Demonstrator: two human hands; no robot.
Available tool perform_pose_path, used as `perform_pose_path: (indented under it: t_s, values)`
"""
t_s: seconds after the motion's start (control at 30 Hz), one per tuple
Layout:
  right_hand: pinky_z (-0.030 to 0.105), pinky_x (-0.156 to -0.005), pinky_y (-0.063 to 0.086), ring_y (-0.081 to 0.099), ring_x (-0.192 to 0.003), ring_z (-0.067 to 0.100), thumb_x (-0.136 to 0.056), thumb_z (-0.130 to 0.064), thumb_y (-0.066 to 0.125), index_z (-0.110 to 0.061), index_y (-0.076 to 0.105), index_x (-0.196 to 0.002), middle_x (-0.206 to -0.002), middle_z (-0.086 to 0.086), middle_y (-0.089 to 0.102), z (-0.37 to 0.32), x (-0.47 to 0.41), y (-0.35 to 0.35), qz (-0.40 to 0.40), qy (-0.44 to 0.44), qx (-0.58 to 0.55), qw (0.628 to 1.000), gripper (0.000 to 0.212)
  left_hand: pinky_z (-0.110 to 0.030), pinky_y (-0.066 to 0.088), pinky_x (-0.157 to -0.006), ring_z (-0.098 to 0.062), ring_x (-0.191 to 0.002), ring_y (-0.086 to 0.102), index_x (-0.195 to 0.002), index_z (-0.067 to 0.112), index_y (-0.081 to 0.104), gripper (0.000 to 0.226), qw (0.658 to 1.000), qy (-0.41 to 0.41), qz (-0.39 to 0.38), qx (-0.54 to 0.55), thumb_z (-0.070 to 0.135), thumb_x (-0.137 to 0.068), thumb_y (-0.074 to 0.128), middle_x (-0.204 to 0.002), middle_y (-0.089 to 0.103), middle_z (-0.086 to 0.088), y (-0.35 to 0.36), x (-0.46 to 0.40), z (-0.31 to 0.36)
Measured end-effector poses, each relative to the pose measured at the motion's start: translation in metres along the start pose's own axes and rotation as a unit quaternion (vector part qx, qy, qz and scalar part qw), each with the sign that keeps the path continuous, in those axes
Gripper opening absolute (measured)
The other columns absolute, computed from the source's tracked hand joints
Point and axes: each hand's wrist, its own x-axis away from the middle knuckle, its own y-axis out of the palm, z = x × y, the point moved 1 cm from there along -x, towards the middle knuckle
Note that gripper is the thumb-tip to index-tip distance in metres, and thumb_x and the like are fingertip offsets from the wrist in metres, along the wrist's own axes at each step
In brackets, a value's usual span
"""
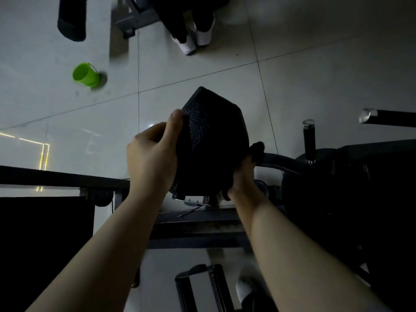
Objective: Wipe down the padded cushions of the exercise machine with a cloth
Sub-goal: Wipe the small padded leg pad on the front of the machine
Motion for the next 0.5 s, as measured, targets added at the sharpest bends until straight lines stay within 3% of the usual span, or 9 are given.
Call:
perform_pose_path:
  t_s: [0.07, 0.13, 0.17, 0.2, 0.27, 0.3, 0.4, 0.47, 0.5]
  values:
    - [0.028, -0.051, 0.048, 0.061, -0.055, 0.015, -0.076, -0.071, 0.043, -0.027, 0.047, -0.109, -0.083, 0.002, 0.055, -0.011, -0.003, -0.004, -0.026, 0.009, 0.008, 1.000, 0.054, -0.032, 0.027, -0.056, -0.014, -0.058, 0.033, -0.074, -0.006, 0.058, 0.061, 1.000, 0.000, 0.029, 0.001, 0.053, -0.087, 0.053, -0.062, 0.037, -0.010, -0.002, 0.000, 0.002]
    - [0.023, -0.045, 0.043, 0.052, -0.045, 0.010, -0.085, -0.055, 0.045, -0.034, 0.044, -0.096, -0.073, -0.005, 0.045, -0.020, 0.008, -0.003, -0.013, 0.003, -0.012, 1.000, 0.023, -0.030, 0.028, -0.056, -0.012, -0.057, 0.035, -0.073, -0.002, 0.061, 0.057, 0.999, -0.005, 0.034, -0.008, 0.052, -0.087, 0.053, -0.061, 0.040, -0.009, -0.003, 0.000, 0.001]
    - [0.027, -0.051, 0.047, 0.055, -0.056, 0.009, -0.090, -0.049, 0.043, -0.037, 0.043, -0.098, -0.079, -0.007, 0.048, -0.026, 0.028, 0.008, -0.015, -0.030, -0.027, 0.999, 0.015, -0.030, 0.028, -0.056, -0.011, -0.056, 0.035, -0.069, 0.001, 0.061, 0.055, 1.000, -0.011, 0.028, -0.004, 0.052, -0.087, 0.054, -0.059, 0.040, -0.007, -0.002, 0.000, 0.000]
    - [0.034, -0.069, 0.053, 0.061, -0.077, 0.010, -0.093, -0.045, 0.041, -0.039, 0.044, -0.109, -0.094, -0.008, 0.055, -0.023, 0.044, 0.017, -0.003, -0.077, -0.026, 0.997, 0.017, -0.029, 0.028, -0.054, -0.011, -0.054, 0.034, -0.065, 0.005, 0.060, 0.052, 0.999, -0.010, 0.030, -0.004, 0.052, -0.087, 0.054, -0.057, 0.039, -0.005, -0.001, 0.001, 0.001]
    - [0.041, -0.105, 0.040, 0.052, -0.122, 0.015, -0.090, -0.050, 0.041, -0.039, 0.038, -0.137, -0.136, -0.005, 0.050, -0.022, 0.096, 0.035, 0.011, -0.186, -0.024, 0.982, 0.048, -0.030, 0.029, -0.054, -0.009, -0.052, 0.034, -0.064, 0.011, 0.059, 0.047, 1.000, -0.013, 0.027, 0.009, 0.052, -0.086, 0.055, -0.053, 0.039, 0.000, -0.001, 0.000, 0.000]
    - [0.041, -0.112, 0.033, 0.042, -0.132, 0.014, -0.086, -0.054, 0.040, -0.036, 0.032, -0.143, -0.147, -0.006, 0.040, -0.017, 0.122, 0.042, 0.021, -0.218, 0.011, 0.976, 0.059, -0.030, 0.030, -0.054, -0.009, -0.053, 0.035, -0.065, 0.013, 0.060, 0.044, 0.999, -0.017, 0.027, 0.017, 0.052, -0.086, 0.055, -0.053, 0.040, 0.000, -0.001, -0.001, -0.001]
    - [0.036, -0.114, 0.030, 0.032, -0.139, 0.010, -0.088, -0.058, 0.035, -0.022, 0.026, -0.148, -0.154, -0.002, 0.029, 0.013, 0.176, 0.043, -0.001, -0.302, 0.087, 0.949, 0.071, -0.031, 0.033, -0.056, -0.010, -0.055, 0.040, -0.067, 0.017, 0.064, 0.040, 0.999, -0.023, 0.025, 0.021, 0.051, -0.086, 0.055, -0.057, 0.048, -0.004, -0.002, 0.000, -0.003]
    - [0.019, -0.110, 0.033, 0.038, -0.132, 0.001, -0.098, -0.046, 0.032, -0.026, 0.024, -0.146, -0.152, -0.004, 0.030, 0.033, 0.180, 0.039, 0.006, -0.246, 0.077, 0.966, 0.053, -0.032, 0.035, -0.058, -0.011, -0.058, 0.042, -0.066, 0.015, 0.064, 0.043, 0.999, -0.026, 0.021, 0.024, 0.052, -0.085, 0.055, -0.060, 0.051, -0.006, -0.002, 0.000, -0.003]
    - [0.014, -0.107, 0.033, 0.040, -0.129, 0.000, -0.102, -0.036, 0.029, -0.031, 0.021, -0.145, -0.149, -0.006, 0.031, 0.043, 0.173, 0.038, 0.011, -0.171, 0.058, 0.984, 0.044, -0.032, 0.035, -0.059, -0.011, -0.058, 0.042, -0.066, 0.014, 0.064, 0.044, 0.999, -0.024, 0.022, 0.023, 0.053, -0.084, 0.054, -0.061, 0.051, -0.007, -0.002, 0.000, -0.003]
